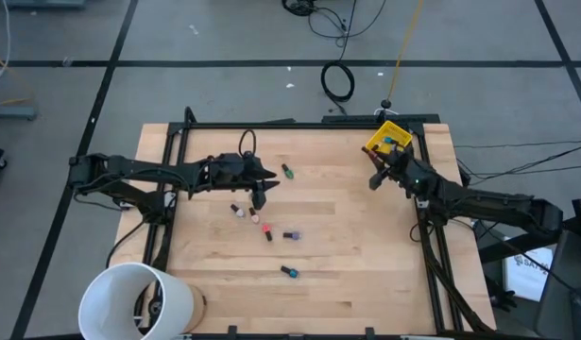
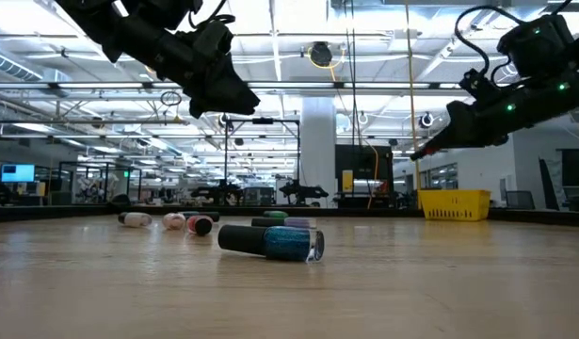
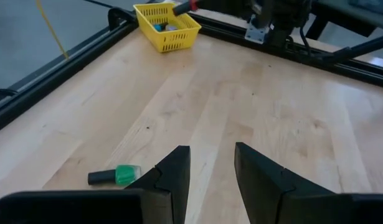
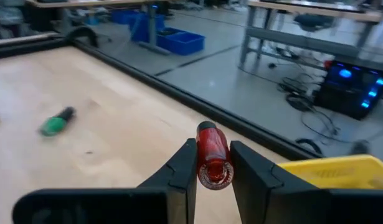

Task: Pick & Place Nail Polish
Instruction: Put the red nail polish bottle into the yellow bin

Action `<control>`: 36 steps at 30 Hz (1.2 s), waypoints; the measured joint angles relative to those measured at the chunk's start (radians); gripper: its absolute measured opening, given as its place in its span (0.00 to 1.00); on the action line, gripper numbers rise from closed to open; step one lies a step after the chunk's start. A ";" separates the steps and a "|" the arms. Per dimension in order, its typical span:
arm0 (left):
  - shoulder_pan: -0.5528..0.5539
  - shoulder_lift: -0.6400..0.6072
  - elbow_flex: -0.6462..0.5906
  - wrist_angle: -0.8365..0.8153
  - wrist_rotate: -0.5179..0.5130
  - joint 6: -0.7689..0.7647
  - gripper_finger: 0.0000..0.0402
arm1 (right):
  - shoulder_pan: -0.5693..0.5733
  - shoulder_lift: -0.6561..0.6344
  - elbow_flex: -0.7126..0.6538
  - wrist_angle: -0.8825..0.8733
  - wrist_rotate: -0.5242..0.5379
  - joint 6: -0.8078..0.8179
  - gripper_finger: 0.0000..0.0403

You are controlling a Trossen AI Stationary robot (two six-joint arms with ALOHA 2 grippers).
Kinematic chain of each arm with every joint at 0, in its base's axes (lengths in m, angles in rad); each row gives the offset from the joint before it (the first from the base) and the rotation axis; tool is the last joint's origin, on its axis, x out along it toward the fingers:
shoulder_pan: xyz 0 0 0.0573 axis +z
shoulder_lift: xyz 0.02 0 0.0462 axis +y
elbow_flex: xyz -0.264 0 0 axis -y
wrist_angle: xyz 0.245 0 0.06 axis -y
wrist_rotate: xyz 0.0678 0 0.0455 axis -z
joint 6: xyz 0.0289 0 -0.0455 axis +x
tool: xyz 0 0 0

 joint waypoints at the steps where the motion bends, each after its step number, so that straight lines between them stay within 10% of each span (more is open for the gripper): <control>1: -0.001 0.000 0.000 0.000 0.000 0.002 0.31 | -0.018 -0.002 0.000 -0.001 0.000 0.000 0.15; 18: 0.000 0.000 0.000 0.000 0.000 0.021 0.31 | -0.386 0.014 0.000 -0.082 -0.133 -0.022 0.15; 36: 0.000 0.000 0.000 0.000 -0.001 0.026 0.31 | -0.472 0.164 0.000 0.001 -0.214 -0.024 0.15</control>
